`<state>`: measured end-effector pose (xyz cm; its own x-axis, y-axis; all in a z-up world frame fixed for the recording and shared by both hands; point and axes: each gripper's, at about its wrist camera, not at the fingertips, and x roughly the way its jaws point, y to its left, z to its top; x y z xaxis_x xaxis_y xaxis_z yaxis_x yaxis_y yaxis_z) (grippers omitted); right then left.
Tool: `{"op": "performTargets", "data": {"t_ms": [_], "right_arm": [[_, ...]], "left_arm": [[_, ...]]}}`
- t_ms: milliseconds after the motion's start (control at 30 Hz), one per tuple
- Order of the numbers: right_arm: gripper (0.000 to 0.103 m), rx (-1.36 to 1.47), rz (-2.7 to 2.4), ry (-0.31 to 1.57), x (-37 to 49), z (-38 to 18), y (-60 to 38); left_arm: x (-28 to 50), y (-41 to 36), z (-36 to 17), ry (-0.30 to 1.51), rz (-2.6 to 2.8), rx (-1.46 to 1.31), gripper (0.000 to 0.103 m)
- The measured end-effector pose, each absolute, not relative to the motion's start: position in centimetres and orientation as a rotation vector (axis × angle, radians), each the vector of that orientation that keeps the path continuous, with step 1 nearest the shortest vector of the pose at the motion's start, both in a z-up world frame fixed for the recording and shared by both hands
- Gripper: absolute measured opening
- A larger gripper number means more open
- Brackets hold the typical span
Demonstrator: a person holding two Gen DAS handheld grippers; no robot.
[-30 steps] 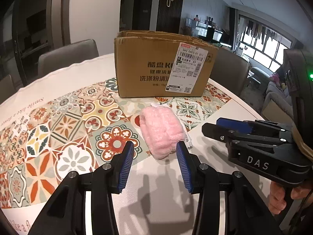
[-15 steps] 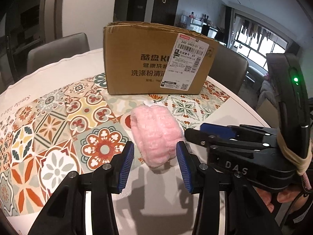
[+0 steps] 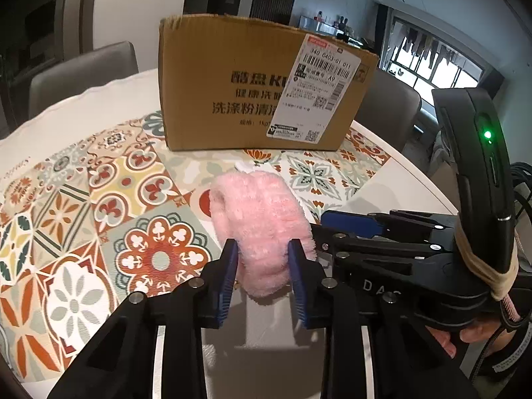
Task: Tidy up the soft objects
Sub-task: 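Close the left tool on the pink fluffy item while the right tool grips the white cloth, then lift and carry the pink item and white cloth over the box with both tools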
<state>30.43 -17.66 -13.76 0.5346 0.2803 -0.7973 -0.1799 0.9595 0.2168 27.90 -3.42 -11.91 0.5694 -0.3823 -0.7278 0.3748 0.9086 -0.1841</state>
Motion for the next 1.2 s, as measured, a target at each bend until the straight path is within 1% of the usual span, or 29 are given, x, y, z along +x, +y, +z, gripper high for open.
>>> {"op": "performTargets", "data": {"t_ms": [200,267,333,467,700,1200], "right_arm": [[0.033,0.083,0.28,0.956,30.8,-14.1,-17.2],[0.031,0.078,0.281,0.951,30.9,-14.1,-17.2],[0.02,0.078,0.29,0.954,30.9,-14.1,-17.1],[0.012,0.069,0.309,0.96,31.0,-14.2,-16.6],[0.01,0.041,0.261,0.947,30.5,-14.0,-16.1],[0.01,0.118,0.221,0.87,28.3,-10.9,-18.3]], "left_arm": [[28.5,-3.1,-12.7,0.88,-0.477,-0.057,0.027],[28.7,-3.1,-13.0,0.886,-0.491,-0.072,0.026],[28.9,-3.1,-13.0,0.889,-0.491,-0.078,0.025],[29.1,-3.1,-13.0,0.889,-0.494,-0.087,0.022],[28.9,-3.0,-12.4,0.861,-0.455,-0.092,0.016],[26.9,-3.2,-9.0,0.758,-0.386,-0.048,0.015]]}}
